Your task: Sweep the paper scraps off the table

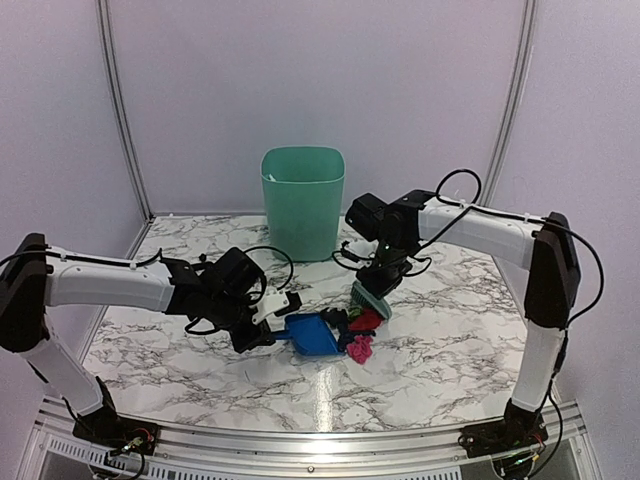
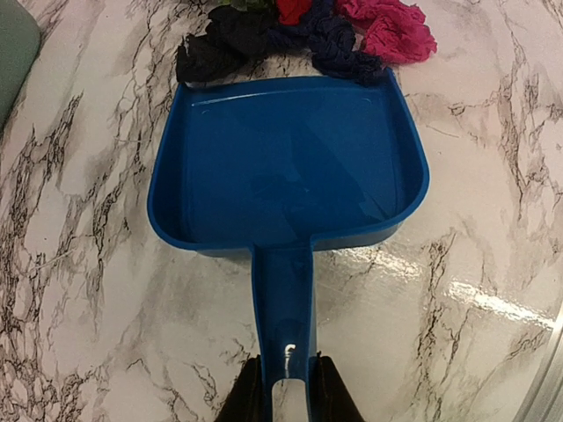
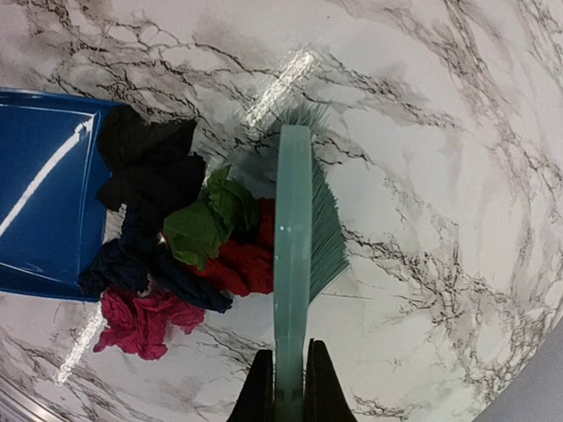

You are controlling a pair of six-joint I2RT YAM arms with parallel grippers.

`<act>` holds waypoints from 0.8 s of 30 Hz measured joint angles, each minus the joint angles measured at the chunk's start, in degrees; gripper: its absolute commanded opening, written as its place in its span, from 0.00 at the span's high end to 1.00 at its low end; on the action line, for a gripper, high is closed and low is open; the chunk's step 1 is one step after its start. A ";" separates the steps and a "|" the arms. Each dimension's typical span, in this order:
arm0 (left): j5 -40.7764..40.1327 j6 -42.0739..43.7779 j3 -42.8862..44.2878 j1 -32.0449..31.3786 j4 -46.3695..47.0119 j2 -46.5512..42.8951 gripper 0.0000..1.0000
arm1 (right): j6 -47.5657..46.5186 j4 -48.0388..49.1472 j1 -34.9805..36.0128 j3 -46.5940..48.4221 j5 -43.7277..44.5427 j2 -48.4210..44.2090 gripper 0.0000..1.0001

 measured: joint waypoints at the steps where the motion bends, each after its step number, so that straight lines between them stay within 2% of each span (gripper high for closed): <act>1: 0.02 -0.04 0.20 0.00 0.00 0.24 1.00 | 1.05 0.17 0.09 -0.24 -0.79 -0.22 1.00; 12: 0.57 -0.81 2.67 0.00 1.66 3.63 1.00 | 10.54 4.28 0.13 -2.71 -9.05 -1.60 1.00; 24: 0.66 -3.87 2.75 -0.09 4.04 4.35 1.00 | 14.01 7.67 0.63 -3.96 -13.90 -2.58 1.00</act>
